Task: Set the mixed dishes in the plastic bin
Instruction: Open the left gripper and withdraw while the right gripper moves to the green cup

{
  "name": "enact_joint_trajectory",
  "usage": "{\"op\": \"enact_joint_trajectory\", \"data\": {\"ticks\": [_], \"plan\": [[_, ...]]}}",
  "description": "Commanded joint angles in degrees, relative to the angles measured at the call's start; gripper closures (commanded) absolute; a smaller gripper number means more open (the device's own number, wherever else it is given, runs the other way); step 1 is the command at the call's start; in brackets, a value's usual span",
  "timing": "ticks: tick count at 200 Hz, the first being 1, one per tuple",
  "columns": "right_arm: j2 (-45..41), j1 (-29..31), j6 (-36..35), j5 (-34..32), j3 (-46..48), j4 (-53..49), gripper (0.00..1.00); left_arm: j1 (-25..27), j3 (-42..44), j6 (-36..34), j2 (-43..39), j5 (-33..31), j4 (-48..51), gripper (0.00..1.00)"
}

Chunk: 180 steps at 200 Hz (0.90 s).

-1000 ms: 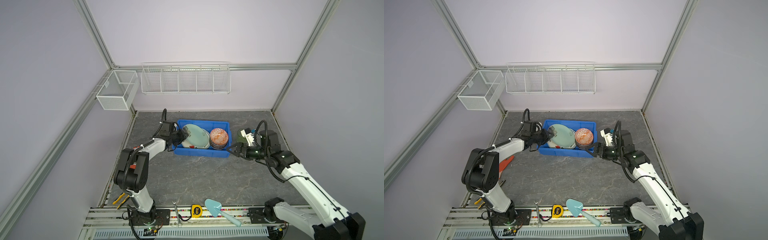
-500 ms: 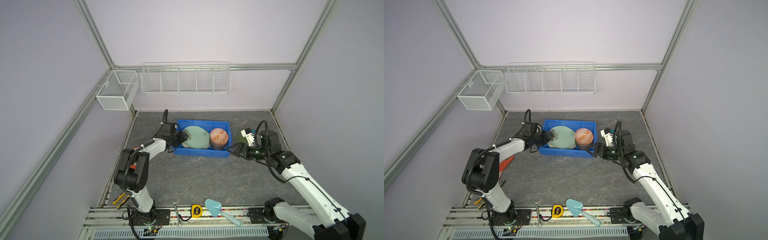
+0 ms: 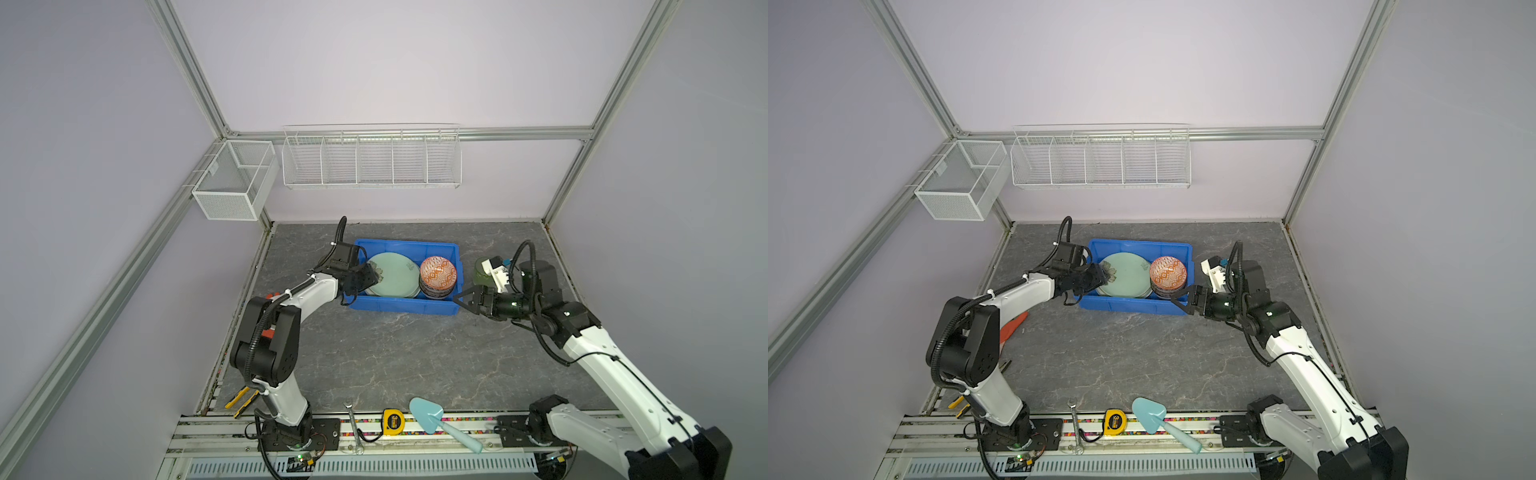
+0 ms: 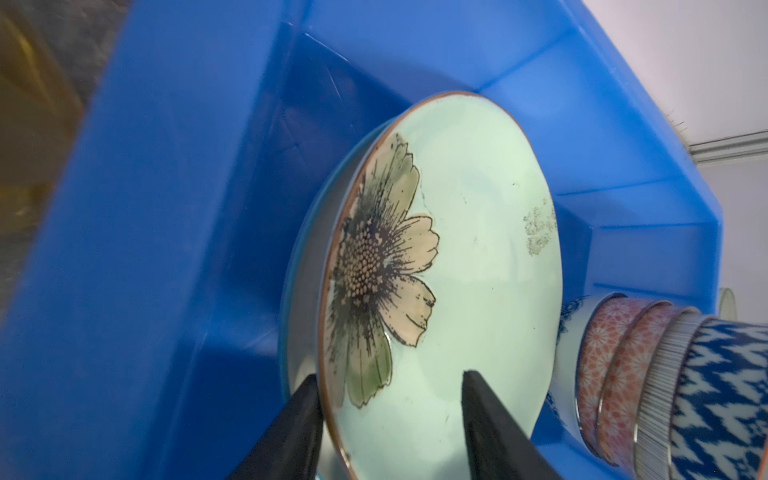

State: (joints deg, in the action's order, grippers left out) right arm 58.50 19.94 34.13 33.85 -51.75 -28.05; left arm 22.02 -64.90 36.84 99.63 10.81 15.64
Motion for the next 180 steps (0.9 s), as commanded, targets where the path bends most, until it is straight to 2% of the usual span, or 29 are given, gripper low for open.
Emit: {"op": "enact_joint_trajectory", "data": {"ticks": [1, 49, 81, 109, 133, 153, 180], "plan": [[0.38, -0.35, -1.6, -1.58, -0.12, -3.31, 0.09, 1.73, -2.79, -2.47, -2.33, -3.02, 3.14, 0.41], [-0.04, -0.74, -2.27, -5.8, -1.99, -8.51, 0.12, 2.68, -4.56, -2.63, -2.01, -6.11, 7.93, 0.27], [0.25, -1.2, -3.56, -12.21, -5.28, -14.31, 0.12, 2.96, -8.86, -3.66, -0.49, -7.36, 15.77, 0.19], [2.5, -2.42, -6.02, -16.91, -10.91, -19.41, 0.12, 3.12, -10.02, -3.65, -2.78, -8.03, 17.29, 0.12], [6.46, -4.99, -6.66, -19.44, -15.25, -23.07, 0.12, 3.12, -12.02, -5.01, -5.69, -8.52, 19.53, 0.0], [10.64, -7.85, -7.51, -21.15, -18.22, -24.72, 0.12, 3.06, -12.77, -6.69, -8.47, -9.21, 20.7, 0.01], [19.23, -14.86, -10.13, -20.39, -23.74, -25.5, 0.1, 2.24, -13.42, -7.76, -12.01, -11.09, 24.14, 0.01]]}}
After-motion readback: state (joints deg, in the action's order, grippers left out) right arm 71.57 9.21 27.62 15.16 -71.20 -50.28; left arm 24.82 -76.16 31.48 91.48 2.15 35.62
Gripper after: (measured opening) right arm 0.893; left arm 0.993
